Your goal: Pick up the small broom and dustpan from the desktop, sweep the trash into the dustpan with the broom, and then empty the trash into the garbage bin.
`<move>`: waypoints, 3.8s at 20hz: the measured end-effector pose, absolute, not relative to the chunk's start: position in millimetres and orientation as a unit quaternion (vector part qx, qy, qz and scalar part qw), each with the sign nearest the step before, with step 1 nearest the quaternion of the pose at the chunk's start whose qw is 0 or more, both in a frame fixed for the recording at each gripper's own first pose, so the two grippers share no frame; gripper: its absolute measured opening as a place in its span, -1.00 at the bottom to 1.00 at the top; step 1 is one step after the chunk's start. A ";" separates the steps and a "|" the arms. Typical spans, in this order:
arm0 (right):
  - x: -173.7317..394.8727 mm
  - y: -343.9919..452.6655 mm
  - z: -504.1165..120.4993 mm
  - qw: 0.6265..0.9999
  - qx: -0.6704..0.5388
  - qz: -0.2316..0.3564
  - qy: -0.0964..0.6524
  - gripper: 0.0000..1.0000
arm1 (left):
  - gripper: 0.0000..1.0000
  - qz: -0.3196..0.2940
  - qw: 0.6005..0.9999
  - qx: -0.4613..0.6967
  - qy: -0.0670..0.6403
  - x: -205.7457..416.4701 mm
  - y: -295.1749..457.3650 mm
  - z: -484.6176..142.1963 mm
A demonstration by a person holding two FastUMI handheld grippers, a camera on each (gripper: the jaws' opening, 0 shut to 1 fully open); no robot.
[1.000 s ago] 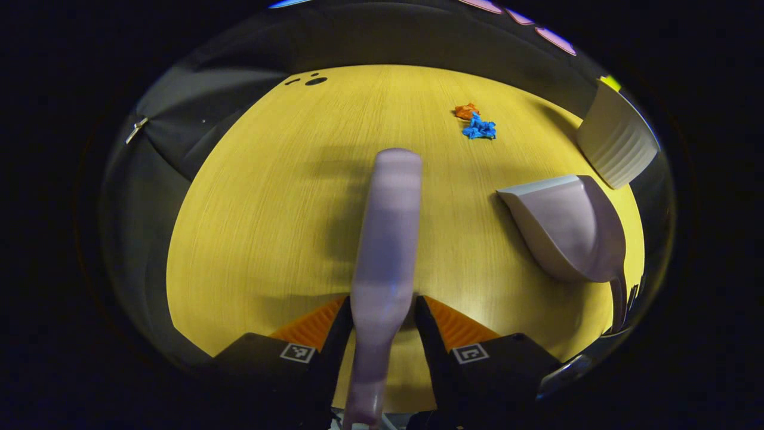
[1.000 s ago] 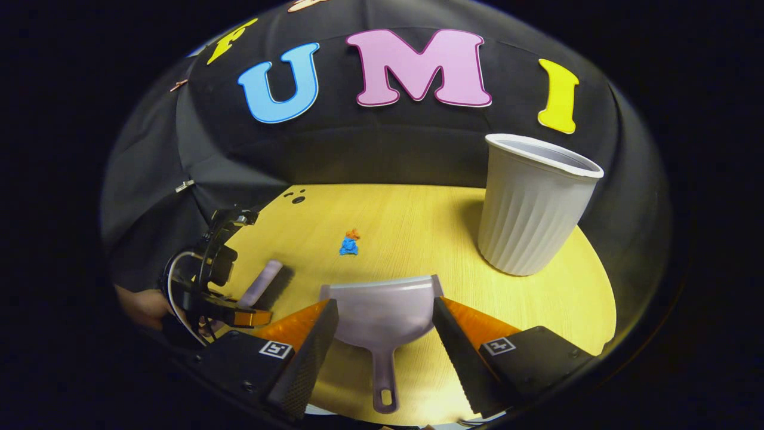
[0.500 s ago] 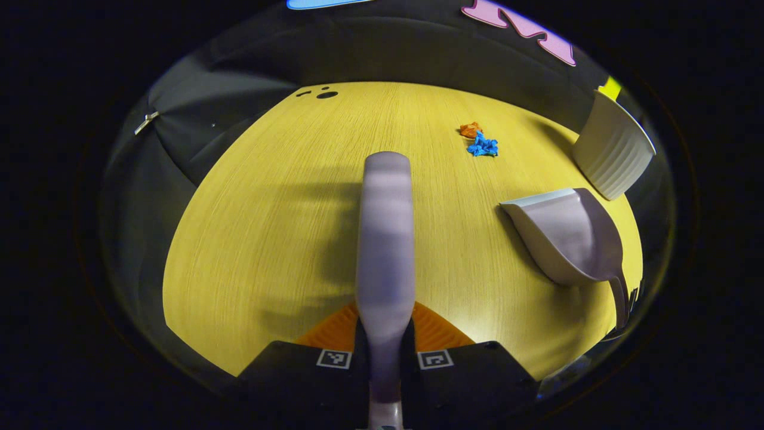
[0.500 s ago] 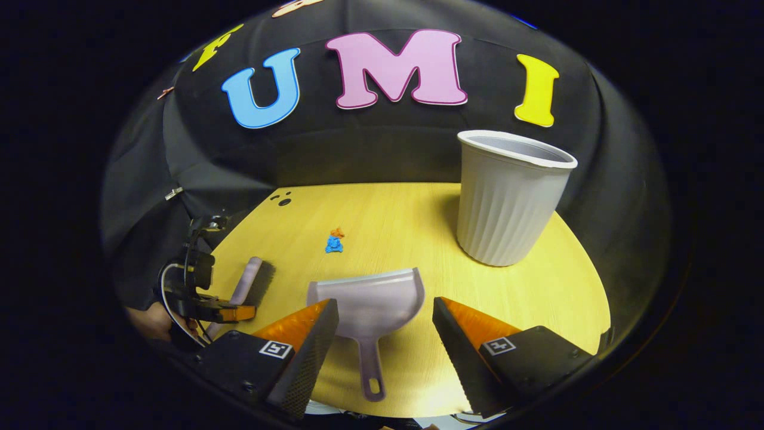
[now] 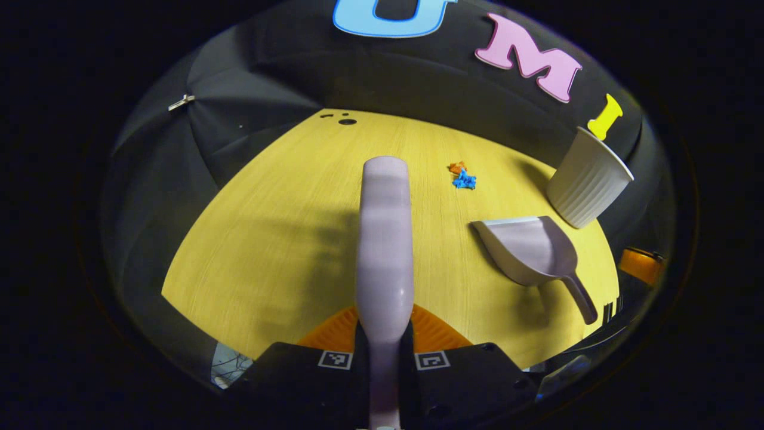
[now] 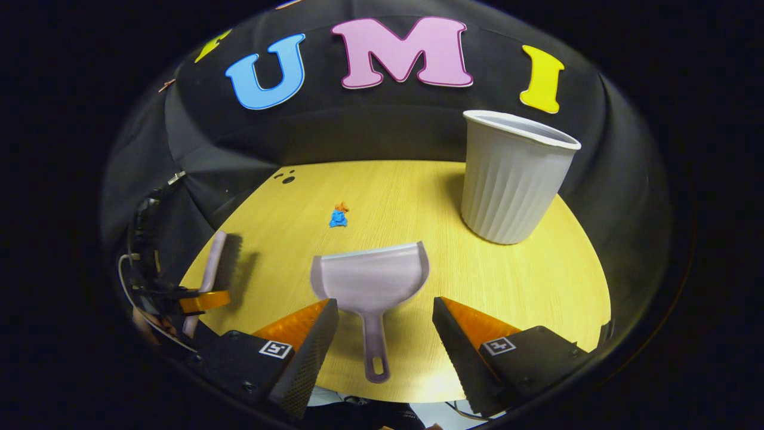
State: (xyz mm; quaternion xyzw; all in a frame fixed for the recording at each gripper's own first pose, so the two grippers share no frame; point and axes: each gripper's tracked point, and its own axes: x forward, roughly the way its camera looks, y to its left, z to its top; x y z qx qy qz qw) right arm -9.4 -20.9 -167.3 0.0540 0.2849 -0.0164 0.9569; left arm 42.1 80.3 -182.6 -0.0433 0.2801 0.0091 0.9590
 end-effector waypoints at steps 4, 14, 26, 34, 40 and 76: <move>-5.1 -12.4 -206.0 0.938 0.079 -0.011 0.337 0.99 | -0.53 0.027 0.961 -0.044 0.272 5.8 87.5 -177.1; 17.9 -15.5 -302.9 0.891 0.077 -0.037 0.445 0.99 | -0.53 0.080 0.941 -0.070 0.321 -34.9 102.1 -202.7; 37.0 -6.6 -312.5 0.890 0.022 -0.009 0.456 -0.27 | -0.53 0.064 0.942 -0.041 0.328 16.7 89.5 -179.7; 29.9 -22.2 -310.1 0.886 -0.008 0.049 0.461 -0.26 | -0.53 -0.006 0.933 0.031 0.359 108.3 71.9 -163.4; 26.9 -43.5 -289.0 0.888 -0.034 0.070 0.454 -0.19 | -0.53 -0.057 0.916 0.110 0.380 194.0 62.8 -155.5; 29.3 -71.6 -301.4 0.876 -0.086 0.121 0.458 -0.27 | -0.51 -0.409 0.723 0.302 0.468 171.5 -142.7 -220.0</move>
